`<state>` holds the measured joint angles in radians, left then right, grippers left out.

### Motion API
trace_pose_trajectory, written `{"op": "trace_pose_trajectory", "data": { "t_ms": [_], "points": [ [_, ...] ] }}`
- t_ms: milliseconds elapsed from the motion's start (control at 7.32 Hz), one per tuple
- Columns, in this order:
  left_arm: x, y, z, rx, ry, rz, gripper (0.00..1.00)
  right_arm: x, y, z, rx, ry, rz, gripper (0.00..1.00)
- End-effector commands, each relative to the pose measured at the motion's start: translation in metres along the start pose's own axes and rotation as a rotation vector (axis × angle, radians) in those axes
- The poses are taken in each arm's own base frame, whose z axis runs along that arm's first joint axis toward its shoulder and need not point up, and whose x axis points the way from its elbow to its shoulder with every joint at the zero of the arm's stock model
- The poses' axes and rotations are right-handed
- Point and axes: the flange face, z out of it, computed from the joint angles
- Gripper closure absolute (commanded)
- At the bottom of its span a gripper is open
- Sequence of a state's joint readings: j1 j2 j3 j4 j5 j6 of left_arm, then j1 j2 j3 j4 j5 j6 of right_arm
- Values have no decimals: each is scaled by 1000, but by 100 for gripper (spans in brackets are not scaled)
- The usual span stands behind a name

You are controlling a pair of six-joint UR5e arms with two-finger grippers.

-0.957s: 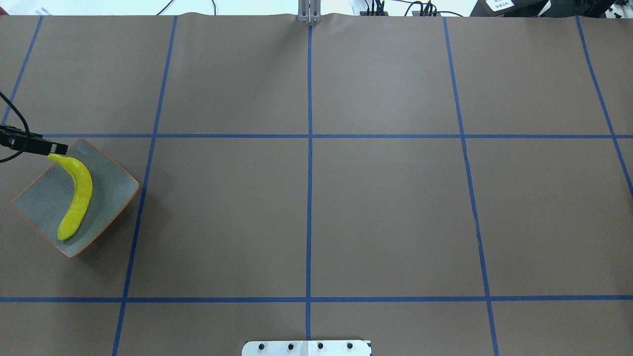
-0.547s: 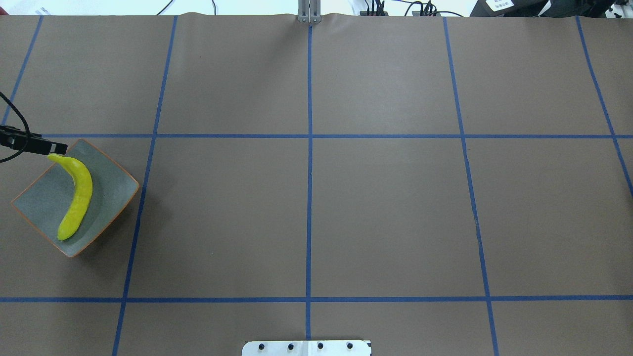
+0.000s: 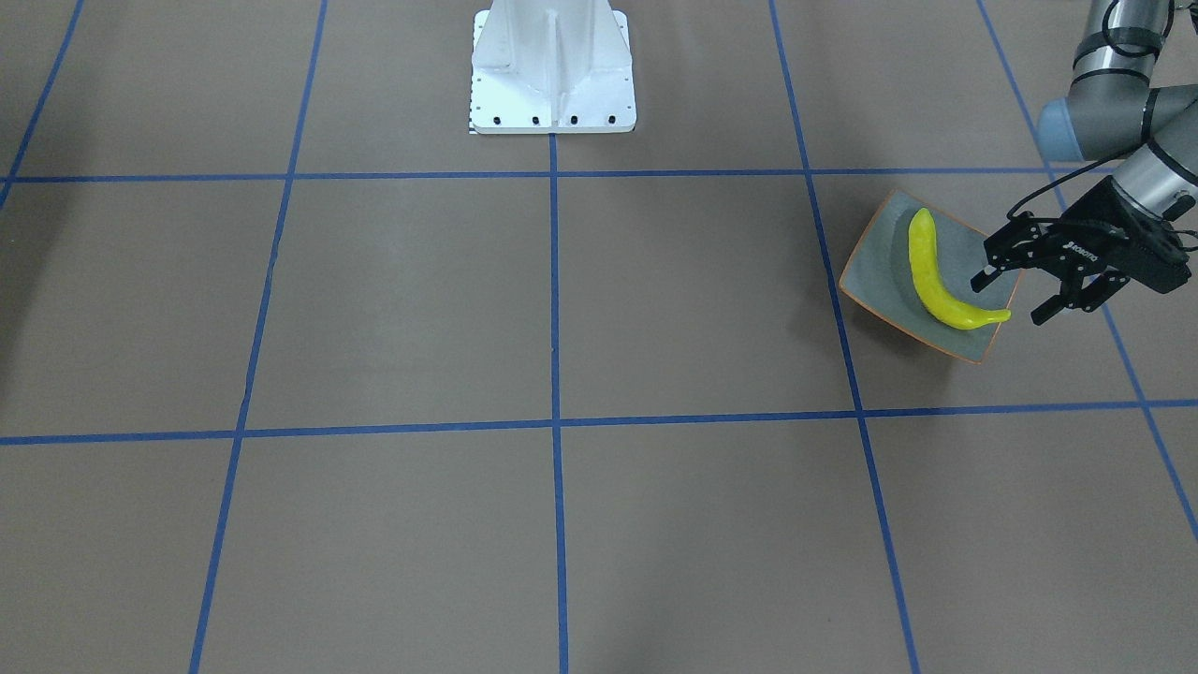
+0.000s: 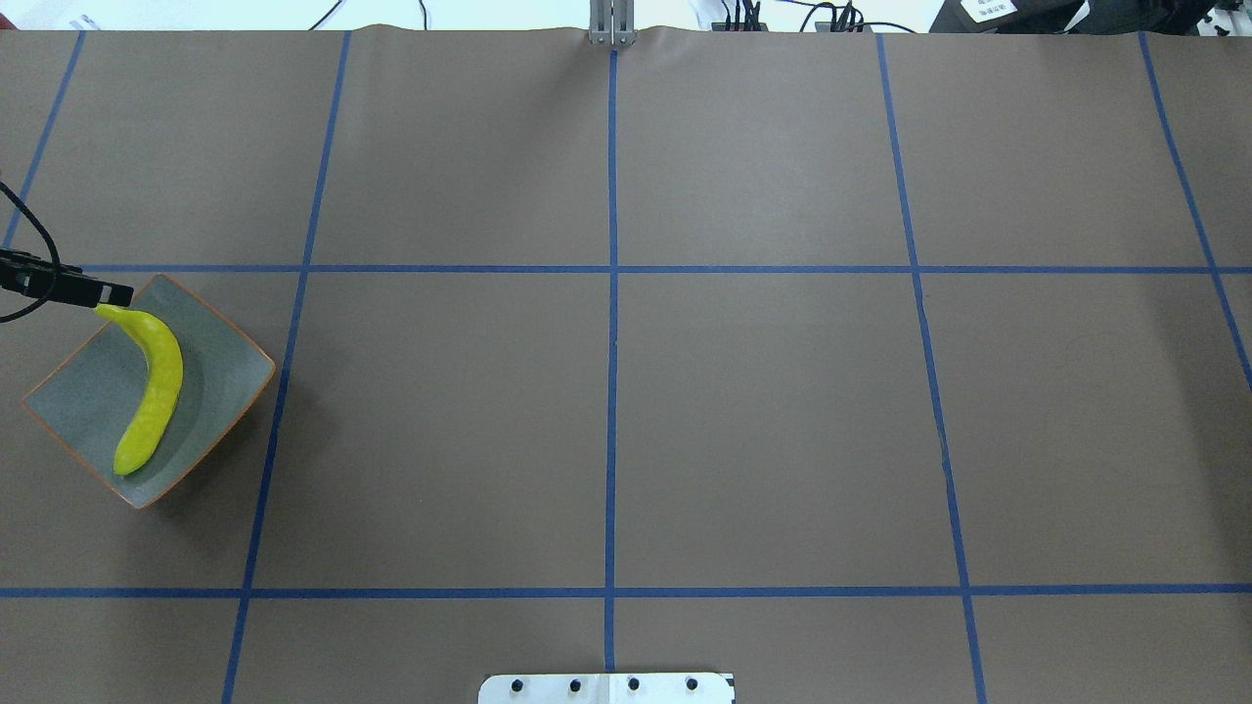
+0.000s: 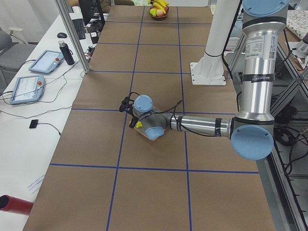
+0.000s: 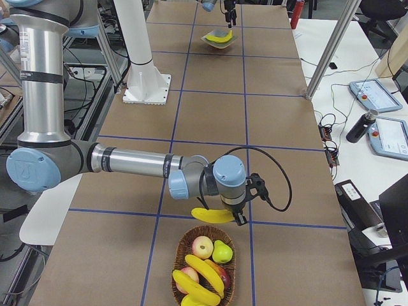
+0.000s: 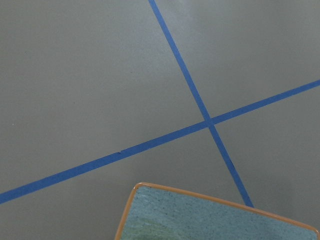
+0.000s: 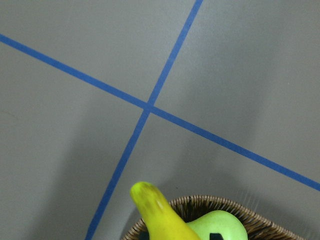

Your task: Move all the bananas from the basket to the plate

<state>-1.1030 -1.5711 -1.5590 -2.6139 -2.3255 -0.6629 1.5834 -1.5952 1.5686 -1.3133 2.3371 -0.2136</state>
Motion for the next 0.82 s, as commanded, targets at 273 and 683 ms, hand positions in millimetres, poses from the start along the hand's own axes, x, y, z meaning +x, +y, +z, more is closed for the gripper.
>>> {"op": "trace_pose_trajectory", "data": {
  "t_ms": [273,683],
  "points": [
    [18,-21,-1,23,25,6,1,-150,-137,27,4,-84,214,100],
    [65,-77,-3,83,89,-98,1,-310,-198,45,99,-225,392,100]
  ]
}}
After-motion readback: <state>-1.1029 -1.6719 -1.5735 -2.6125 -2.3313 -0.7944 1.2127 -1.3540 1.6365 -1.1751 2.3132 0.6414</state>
